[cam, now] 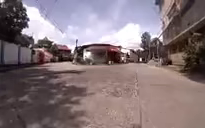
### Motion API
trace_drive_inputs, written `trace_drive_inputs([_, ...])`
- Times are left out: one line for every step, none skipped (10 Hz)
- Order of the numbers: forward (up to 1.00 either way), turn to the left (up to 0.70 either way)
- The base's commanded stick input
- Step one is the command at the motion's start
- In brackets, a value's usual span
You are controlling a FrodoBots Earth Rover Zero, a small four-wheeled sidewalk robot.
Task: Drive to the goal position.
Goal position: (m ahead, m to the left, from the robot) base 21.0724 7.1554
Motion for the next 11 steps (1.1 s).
trace_drive_inputs([0.00,0.00])
trace_drive_inputs([0.26,0.00])
trace_drive_inputs([0.70,0.00])
trace_drive_inputs([0.70,0.00])
trace_drive_inputs([0.70,0.00])
trace_drive_inputs([0.70,0.00])
trace_drive_inputs([0.70,0.00])
trace_drive_inputs([0.70,0.00])
trace_drive_inputs([0.70,0.00])
trace_drive_inputs([0.70,0.00])
trace_drive_inputs([0.70,0.00])
